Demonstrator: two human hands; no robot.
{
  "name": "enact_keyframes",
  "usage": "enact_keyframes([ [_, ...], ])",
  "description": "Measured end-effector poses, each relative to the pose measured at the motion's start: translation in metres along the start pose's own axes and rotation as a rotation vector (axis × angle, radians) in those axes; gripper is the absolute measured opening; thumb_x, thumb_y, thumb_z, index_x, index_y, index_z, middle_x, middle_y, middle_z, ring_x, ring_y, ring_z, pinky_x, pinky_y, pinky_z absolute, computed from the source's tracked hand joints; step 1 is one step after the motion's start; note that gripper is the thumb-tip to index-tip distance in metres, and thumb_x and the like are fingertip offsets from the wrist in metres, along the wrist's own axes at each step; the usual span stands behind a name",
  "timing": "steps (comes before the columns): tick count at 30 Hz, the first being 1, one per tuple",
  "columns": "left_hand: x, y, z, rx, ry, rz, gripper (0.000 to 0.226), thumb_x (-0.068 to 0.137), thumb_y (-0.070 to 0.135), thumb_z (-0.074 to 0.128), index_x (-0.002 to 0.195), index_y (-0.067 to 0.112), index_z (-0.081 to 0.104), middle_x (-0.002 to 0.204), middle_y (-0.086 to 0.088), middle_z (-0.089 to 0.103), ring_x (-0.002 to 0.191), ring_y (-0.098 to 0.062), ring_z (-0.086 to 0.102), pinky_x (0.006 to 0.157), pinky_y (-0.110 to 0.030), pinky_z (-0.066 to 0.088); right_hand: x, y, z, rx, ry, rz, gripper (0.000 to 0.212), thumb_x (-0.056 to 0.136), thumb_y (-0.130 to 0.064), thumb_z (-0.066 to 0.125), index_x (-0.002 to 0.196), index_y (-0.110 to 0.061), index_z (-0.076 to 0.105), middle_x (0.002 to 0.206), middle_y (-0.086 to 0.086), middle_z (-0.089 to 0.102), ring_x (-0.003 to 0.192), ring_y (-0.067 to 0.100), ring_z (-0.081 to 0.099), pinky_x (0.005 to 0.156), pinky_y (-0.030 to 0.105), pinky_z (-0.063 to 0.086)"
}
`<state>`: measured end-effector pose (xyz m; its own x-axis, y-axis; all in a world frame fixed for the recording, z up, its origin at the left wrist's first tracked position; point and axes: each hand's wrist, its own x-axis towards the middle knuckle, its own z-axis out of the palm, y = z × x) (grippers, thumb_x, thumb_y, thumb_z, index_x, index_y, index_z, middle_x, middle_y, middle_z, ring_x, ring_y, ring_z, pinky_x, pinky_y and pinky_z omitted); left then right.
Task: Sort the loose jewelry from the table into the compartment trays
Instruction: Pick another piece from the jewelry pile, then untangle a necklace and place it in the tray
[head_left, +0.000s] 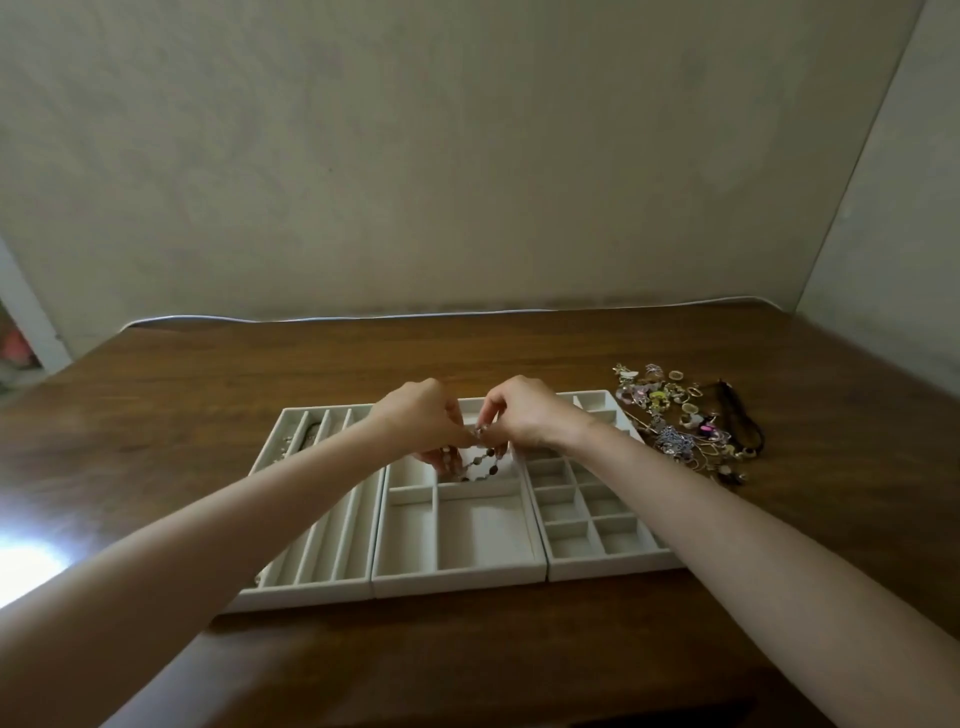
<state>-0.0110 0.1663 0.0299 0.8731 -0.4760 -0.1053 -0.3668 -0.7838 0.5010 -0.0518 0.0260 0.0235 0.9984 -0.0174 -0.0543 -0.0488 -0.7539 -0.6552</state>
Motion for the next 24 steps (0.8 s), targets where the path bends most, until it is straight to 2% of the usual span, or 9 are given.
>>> enact_keyframes([
  [4,-0.001,0.002,0.001,0.146,0.014,0.014,0.02,0.08,0.039,0.069,0.072,0.023,0.059,0.071,0.002,0.072,0.064,-0.009,0.069,0.07,-0.025,0.055,-0.001,0.001,-0.001,-0.096,-0.006,-0.023,0.013,0.081,-0.01,0.073,0.093,-0.009,0.072,0.089,0.003,0.07,0.078,0.013,0.067,0.073,0.023,0.054],
  [8,0.0,0.003,0.0,0.343,0.096,0.005,0.024,0.081,0.046,0.065,0.086,0.023,0.062,0.081,0.006,0.066,0.081,-0.013,0.063,0.065,-0.026,0.045,-0.005,0.002,0.001,-0.233,0.036,-0.08,0.016,0.084,-0.018,0.07,0.099,-0.014,0.072,0.101,0.001,0.069,0.096,0.015,0.062,0.087,0.033,0.052],
  [11,0.005,0.001,0.003,0.424,0.2,0.012,0.033,0.082,0.05,0.062,0.101,0.023,0.059,0.098,0.005,0.064,0.092,-0.018,0.06,0.067,-0.028,0.041,-0.01,0.006,-0.002,-0.222,0.106,-0.114,0.016,0.089,-0.02,0.065,0.103,-0.016,0.07,0.105,0.001,0.068,0.099,0.014,0.061,0.087,0.032,0.051],
  [16,0.017,0.024,0.016,0.286,0.297,0.171,0.021,0.088,0.039,0.058,0.102,0.023,0.056,0.102,0.004,0.065,0.092,-0.018,0.06,0.071,-0.03,0.047,-0.021,0.026,-0.027,-0.15,0.184,-0.111,0.016,0.087,-0.021,0.066,0.103,-0.016,0.069,0.103,0.0,0.069,0.092,0.011,0.061,0.085,0.029,0.051],
  [20,0.026,0.062,0.039,0.09,0.216,0.333,0.019,0.088,0.032,0.06,0.102,0.02,0.059,0.102,0.003,0.064,0.093,-0.018,0.06,0.078,-0.036,0.053,-0.036,0.056,-0.054,-0.131,0.241,-0.032,0.017,0.088,-0.02,0.064,0.105,-0.016,0.068,0.108,0.0,0.068,0.092,0.009,0.06,0.081,0.024,0.048],
  [22,0.032,0.08,0.053,0.037,0.156,0.4,0.019,0.087,0.027,0.062,0.103,0.017,0.059,0.104,0.0,0.063,0.093,-0.017,0.06,0.08,-0.034,0.053,-0.047,0.073,-0.068,-0.133,0.292,0.016,0.018,0.088,-0.019,0.065,0.105,-0.016,0.069,0.109,0.0,0.067,0.094,0.009,0.059,0.079,0.022,0.047],
  [24,0.04,0.094,0.067,0.036,0.122,0.447,0.017,0.087,0.024,0.062,0.102,0.014,0.059,0.104,-0.002,0.062,0.092,-0.017,0.059,0.079,-0.031,0.051,-0.059,0.09,-0.083,-0.13,0.35,0.072,0.016,0.087,-0.016,0.066,0.103,-0.016,0.07,0.11,0.0,0.067,0.095,0.009,0.059,0.082,0.025,0.049],
])
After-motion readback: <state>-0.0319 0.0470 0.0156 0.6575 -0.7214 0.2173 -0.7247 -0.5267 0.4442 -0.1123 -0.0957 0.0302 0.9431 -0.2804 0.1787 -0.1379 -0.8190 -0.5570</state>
